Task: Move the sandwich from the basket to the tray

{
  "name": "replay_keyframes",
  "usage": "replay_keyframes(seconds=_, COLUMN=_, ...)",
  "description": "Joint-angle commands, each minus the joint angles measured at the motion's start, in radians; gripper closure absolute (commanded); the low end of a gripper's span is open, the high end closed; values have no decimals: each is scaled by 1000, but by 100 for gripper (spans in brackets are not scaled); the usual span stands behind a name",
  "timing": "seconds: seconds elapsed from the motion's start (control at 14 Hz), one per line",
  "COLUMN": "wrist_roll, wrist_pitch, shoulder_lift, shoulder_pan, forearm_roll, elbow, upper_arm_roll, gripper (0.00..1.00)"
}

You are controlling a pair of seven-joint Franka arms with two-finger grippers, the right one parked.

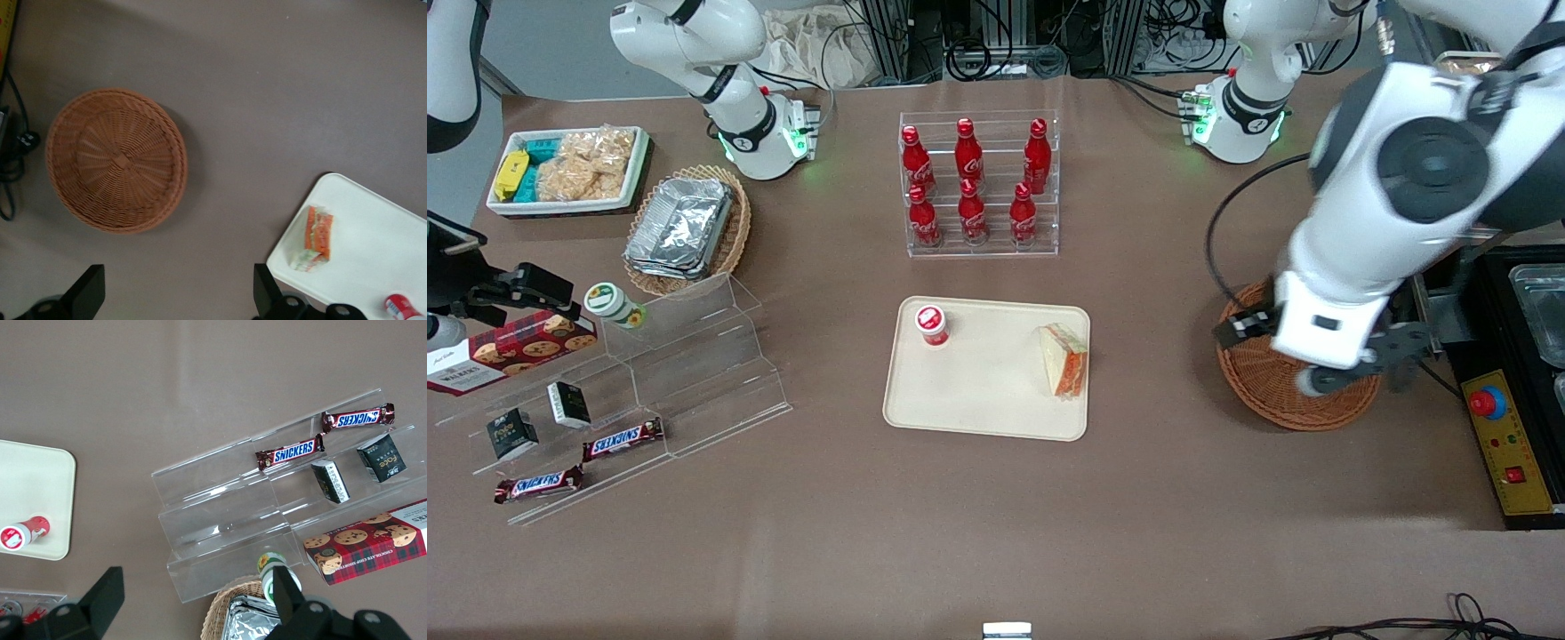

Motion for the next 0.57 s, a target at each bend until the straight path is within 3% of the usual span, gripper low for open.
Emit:
replay_keyframes(seconds=0.0, wrist_roll=211, wrist_pitch=-5, shoulder_lift=-113, shoulder_pan=-61, forearm_roll=-101, elbow=-85, upper_arm_roll=212, gripper=0)
replay_keyframes(seconds=0.29, wrist_roll=500, wrist_pitch=-5, shoulder_lift=-200, shoulder_pan=-138, forearm_roll=-201, elbow=-153, upper_arm_roll=466, gripper=0)
replay_keyframes(seconds=0.5, wrist_roll=649, wrist_pitch=-5, shoulder_lift=-242, shoulder_pan=-155, forearm_roll=-233, elbow=-191, upper_arm_roll=560, gripper=0)
